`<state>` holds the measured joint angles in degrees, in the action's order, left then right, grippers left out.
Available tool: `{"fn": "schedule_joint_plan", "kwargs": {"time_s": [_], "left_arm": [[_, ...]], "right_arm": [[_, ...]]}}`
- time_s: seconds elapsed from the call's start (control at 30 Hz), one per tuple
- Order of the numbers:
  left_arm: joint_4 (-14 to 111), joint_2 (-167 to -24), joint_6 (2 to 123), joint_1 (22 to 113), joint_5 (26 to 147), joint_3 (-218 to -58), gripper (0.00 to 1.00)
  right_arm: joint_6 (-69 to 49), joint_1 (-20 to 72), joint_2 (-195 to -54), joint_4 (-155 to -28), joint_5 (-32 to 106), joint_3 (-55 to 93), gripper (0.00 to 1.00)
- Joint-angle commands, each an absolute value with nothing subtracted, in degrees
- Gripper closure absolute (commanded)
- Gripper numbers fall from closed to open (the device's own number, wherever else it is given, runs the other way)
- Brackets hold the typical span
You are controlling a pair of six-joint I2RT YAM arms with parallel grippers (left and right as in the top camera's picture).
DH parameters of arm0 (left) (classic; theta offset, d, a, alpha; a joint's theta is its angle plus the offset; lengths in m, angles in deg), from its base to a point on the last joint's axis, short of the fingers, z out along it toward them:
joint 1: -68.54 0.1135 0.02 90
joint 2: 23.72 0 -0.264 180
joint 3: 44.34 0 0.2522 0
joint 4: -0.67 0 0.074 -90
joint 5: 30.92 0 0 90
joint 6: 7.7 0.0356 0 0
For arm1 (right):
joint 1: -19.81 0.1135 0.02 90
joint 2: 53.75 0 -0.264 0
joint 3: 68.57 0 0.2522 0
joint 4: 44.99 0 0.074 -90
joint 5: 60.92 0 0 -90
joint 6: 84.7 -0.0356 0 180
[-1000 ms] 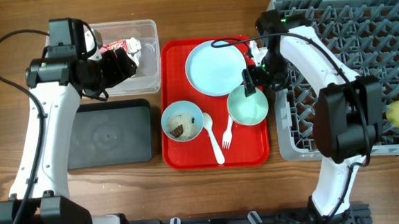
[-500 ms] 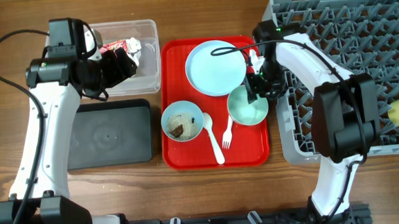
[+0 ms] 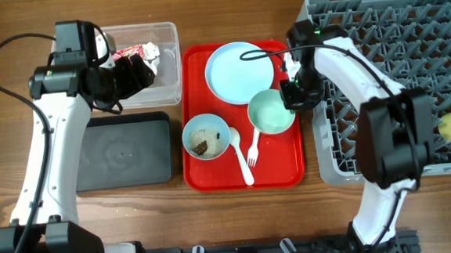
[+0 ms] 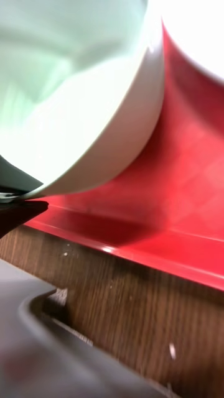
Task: Sort waste into correct bins and load items into the dishwasher rack
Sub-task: 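Lift the mint bowl and place it in the rack's far corner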
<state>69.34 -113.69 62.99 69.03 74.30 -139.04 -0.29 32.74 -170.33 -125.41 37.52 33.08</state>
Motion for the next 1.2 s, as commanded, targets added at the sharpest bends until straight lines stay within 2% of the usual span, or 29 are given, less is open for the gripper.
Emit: {"fn": "schedule_joint_plan", "kwargs": {"time_s": [0.0, 0.17, 0.37, 0.53, 0.8, 0.87, 1.07, 1.17], "left_arm": [[69.34, -112.97, 63.91, 69.14, 73.73, -139.20, 0.12], [69.34, -112.97, 63.91, 69.14, 73.73, -139.20, 0.12], [69.25, -112.97, 63.91, 69.14, 73.73, -139.20, 0.12], [68.91, -112.97, 63.93, 69.14, 73.73, -139.20, 0.12], [68.91, -112.97, 63.91, 69.14, 73.73, -139.20, 0.12], [68.91, -112.97, 63.91, 69.14, 73.73, -139.20, 0.12], [68.93, -112.97, 63.89, 69.14, 73.76, -139.20, 0.12], [68.95, -112.97, 63.89, 69.14, 73.76, -139.20, 0.13]], "right_arm": [[-0.53, 31.58, -162.41, -124.99, 33.85, 35.53, 0.96], [-0.70, 28.85, -153.48, -122.65, 23.71, 36.25, 0.96], [-0.42, 23.63, -144.71, -112.18, 8.21, 36.25, 0.96], [7.82, 18.12, -143.33, -100.90, -1.58, 36.25, 0.96], [18.27, 7.65, -146.66, -81.14, -14.65, 36.23, 0.96], [24.06, 4.96, -149.32, -75.99, -15.39, 36.23, 0.96], [38.46, 0.99, -159.70, -59.88, -31.22, 36.23, 0.96], [41.92, -0.15, -164.36, -53.10, -35.30, 36.23, 0.96]]}}
